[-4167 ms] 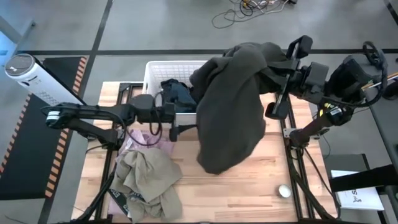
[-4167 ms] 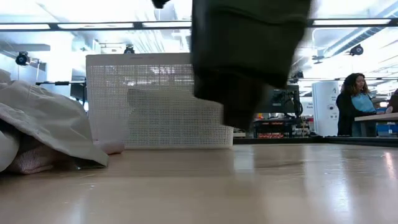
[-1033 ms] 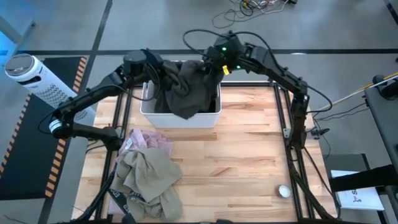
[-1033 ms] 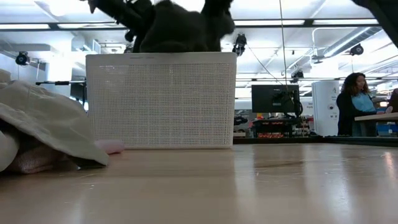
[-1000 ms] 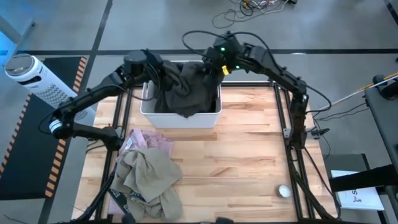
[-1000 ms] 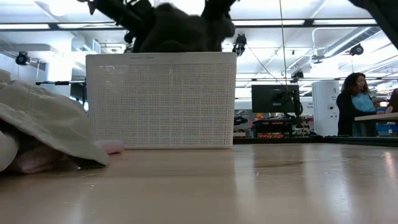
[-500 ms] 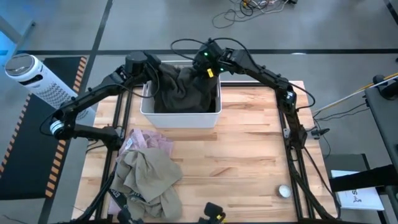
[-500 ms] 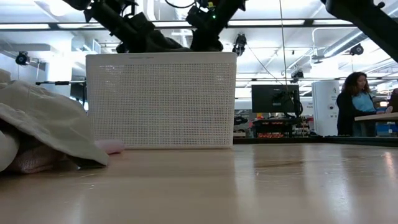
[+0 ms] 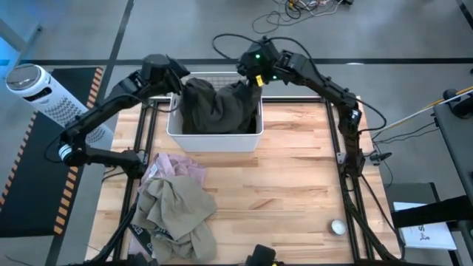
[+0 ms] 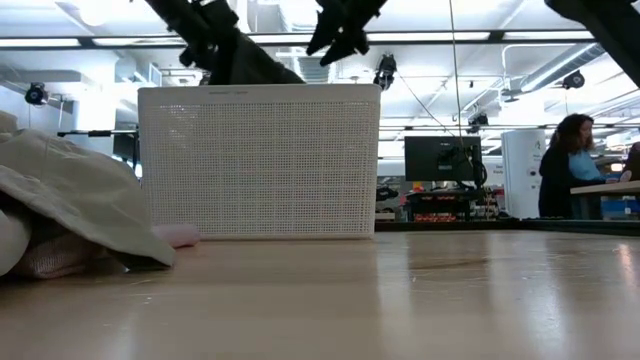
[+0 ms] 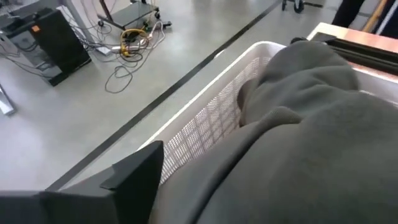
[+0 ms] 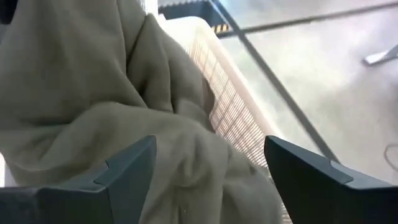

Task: Sort clothes
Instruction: Put the sweater into the bin

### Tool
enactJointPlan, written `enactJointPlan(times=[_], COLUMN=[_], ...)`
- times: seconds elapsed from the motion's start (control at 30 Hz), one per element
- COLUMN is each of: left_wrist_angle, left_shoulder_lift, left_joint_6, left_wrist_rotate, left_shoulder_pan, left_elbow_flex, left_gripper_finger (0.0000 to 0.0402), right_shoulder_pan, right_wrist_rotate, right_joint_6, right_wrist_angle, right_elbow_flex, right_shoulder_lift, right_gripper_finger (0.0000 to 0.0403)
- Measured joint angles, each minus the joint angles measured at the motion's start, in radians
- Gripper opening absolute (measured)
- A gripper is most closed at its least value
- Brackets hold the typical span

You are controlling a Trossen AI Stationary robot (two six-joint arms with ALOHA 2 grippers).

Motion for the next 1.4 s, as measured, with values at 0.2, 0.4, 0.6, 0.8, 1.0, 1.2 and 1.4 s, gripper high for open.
enactJointPlan(times=[0.2,0.4,0.6,0.8,1.0,1.2,1.4], left_wrist_angle=[-0.176,-0.308,-0.376,-0.326,-0.326,-0.314,-0.302], left_shoulder_lift=[-0.013,-0.026,-0.04,-0.113,-0.204,-0.281,-0.31], left_joint_6=[0.024,0.046,0.061,0.058,0.026,-0.003,-0.022], left_wrist_rotate=[0.026,0.028,0.059,0.135,0.135,0.134,0.134], left_shoulder_pan=[-0.003,-0.003,-0.003,-0.003,-0.003,-0.003,-0.003], left_elbow_flex=[0.127,0.155,0.137,0.138,0.138,0.138,0.138], left_gripper_finger=[0.0315,0.0295,0.0274,0.0276,0.0287,0.0276,0.0259], right_shoulder_pan=[0.005,0.007,0.03,0.043,0.062,0.081,0.074], right_wrist_rotate=[-0.01,-0.152,-0.233,-0.342,-0.349,-0.341,-0.27], right_joint_6=[-0.015,-0.012,-0.033,-0.034,0.011,0.074,0.128], right_wrist_angle=[0.018,0.024,0.086,0.107,0.105,0.103,0.059], right_elbow_flex=[0.002,0.001,-0.002,-0.002,-0.003,-0.003,-0.003], right_shoulder_lift=[-0.036,-0.033,0.017,0.113,0.244,0.363,0.406], right_gripper_finger=[0.0264,0.019,0.0084,0.0006,0.0003,0.0001,0.0])
